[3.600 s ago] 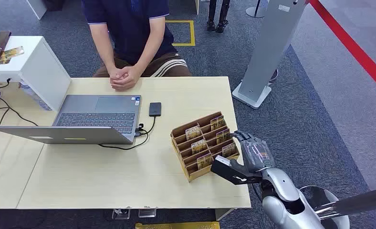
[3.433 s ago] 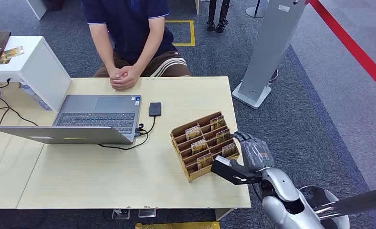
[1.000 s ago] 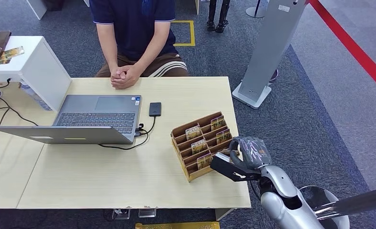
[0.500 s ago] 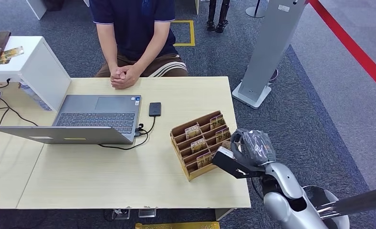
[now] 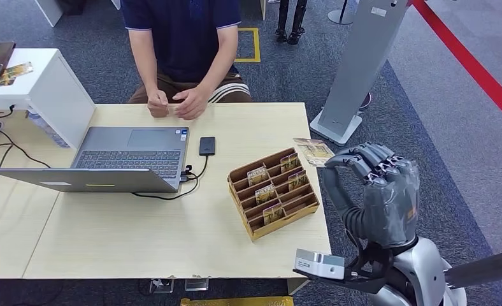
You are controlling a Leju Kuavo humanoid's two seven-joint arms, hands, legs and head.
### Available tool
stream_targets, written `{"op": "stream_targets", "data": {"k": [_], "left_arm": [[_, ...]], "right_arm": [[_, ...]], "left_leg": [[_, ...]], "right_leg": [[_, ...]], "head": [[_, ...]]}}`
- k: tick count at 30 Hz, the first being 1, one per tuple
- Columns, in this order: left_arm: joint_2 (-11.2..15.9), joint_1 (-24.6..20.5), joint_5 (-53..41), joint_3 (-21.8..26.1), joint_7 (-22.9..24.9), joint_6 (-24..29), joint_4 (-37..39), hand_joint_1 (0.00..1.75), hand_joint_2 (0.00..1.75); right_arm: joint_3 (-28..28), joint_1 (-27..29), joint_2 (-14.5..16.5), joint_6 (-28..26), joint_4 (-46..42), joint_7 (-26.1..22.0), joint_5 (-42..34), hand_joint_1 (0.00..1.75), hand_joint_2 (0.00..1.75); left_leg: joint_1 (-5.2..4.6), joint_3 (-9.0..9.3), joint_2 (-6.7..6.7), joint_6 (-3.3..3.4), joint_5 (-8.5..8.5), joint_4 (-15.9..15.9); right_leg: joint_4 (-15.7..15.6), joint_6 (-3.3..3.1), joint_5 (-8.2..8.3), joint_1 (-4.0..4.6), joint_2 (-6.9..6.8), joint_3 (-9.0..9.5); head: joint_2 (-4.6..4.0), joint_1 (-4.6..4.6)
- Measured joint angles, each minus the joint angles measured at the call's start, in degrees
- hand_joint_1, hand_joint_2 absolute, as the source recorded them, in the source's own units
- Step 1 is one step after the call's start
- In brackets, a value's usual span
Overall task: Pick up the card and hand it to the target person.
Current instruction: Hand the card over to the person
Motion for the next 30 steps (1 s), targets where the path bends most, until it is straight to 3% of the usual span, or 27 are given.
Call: {"op": "stream_targets", "data": {"k": [5,11,16,30], "left_arm": [[-0.04,-0.14,-0.15,0.0,-0.02,0.17,0.0,0.0,1.75],[-0.33,-0.69,-0.29,-0.02,0.14,0.24,0.0,0.0,1.75],[-0.57,-0.94,-0.3,-0.04,0.21,0.26,0.0,0.0,1.75],[-0.62,-1.05,-0.29,-0.13,0.32,0.68,0.0,0.0,1.75]], "right_arm": [[0.84,-1.3,0.41,-0.8,0.77,0.34,-1.0,1.38,1.75],[1.92,-3.29,2.44,-8.93,8.09,2.31,5.48,1.38,1.75],[2.92,-4.87,4.13,-12.36,15.89,4.5,9.13,1.38,1.75],[4.62,-6.58,7.4,-14.23,27.98,3.97,7.91,1.38,1.75]], "left_leg": [[0.0,0.0,0.0,0.0,0.01,0.0],[0.0,-0.03,-0.01,-0.01,0.01,0.0],[0.0,-0.05,-0.01,0.0,0.01,0.0],[0.0,-0.03,-0.01,-0.01,0.01,0.0]], "right_leg": [[0.0,0.0,0.01,0.0,0.0,0.02],[0.01,0.0,0.0,0.0,-0.02,0.0],[0.01,0.0,0.0,0.0,-0.02,-0.01],[0.01,0.0,0.0,0.0,-0.01,-0.02]], "head": [[0.0,-0.02],[0.0,-0.07],[0.0,-0.02],[0.0,-0.07]]}}
